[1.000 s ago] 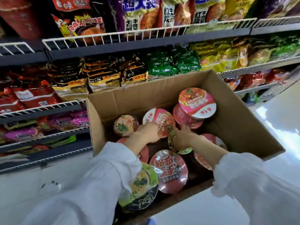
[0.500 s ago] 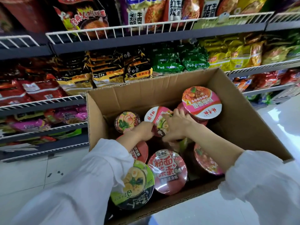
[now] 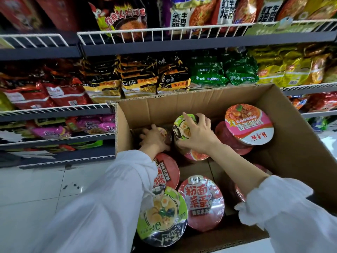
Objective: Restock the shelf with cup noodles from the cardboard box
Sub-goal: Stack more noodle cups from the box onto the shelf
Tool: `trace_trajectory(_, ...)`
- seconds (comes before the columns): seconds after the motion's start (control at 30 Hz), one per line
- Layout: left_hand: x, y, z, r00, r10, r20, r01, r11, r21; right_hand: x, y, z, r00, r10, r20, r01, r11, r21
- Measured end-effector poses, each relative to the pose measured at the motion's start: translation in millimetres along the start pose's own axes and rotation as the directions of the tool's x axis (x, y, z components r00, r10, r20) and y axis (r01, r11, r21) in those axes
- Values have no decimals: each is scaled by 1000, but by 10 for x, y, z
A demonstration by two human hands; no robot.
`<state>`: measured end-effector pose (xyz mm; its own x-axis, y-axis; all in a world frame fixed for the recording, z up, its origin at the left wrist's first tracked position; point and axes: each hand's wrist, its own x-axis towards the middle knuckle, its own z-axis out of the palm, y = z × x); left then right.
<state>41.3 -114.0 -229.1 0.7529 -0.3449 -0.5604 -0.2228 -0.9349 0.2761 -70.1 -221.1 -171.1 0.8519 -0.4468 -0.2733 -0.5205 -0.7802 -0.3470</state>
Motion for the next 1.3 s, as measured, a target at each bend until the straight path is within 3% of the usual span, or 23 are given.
trace_trajectory(0.17,-166,29,7,980,150,-133,-88,917,389,-40,-14,-7,998,12,-58,-15,999,-37)
trace_trajectory(0.33,-369,116,-137,950,238,-202,-120,875,469,-133,-63,-86,994,5,-107,-14,997,-82)
trace_trajectory(0.5,-684,144,-413,899,298,-320,-140,889,436,-230,-165,-265,982,-11,-188,-2,998,-70)
trace_trajectory(0.7,-1156,35,-972,766,396,-507,-160,881,446,-399,-370,-611,961,-28,-275,30,1000,1)
trace_trajectory(0.8,-1330,-69,-1266,732,352,-583,-143,916,374,-467,-557,-814,940,-54,-336,85,993,78)
trace_trajectory(0.9,-1506,-189,-1585,697,320,-641,-212,947,241,-496,-823,-990,916,-79,-392,128,987,101)
trace_trajectory(1.03,-1686,-502,-1996,573,283,-769,-293,947,131,-499,-1296,-1163,871,-141,-470,208,974,94)
trace_trajectory(1.2,-1811,-1166,-2433,454,219,-863,-290,953,90,-418,-2093,-1179,852,-247,-461,305,951,55)
trace_trajectory(1.3,-1777,-1720,-2688,434,174,-884,-306,951,37,-343,-2687,-1031,842,-301,-448,356,933,44)
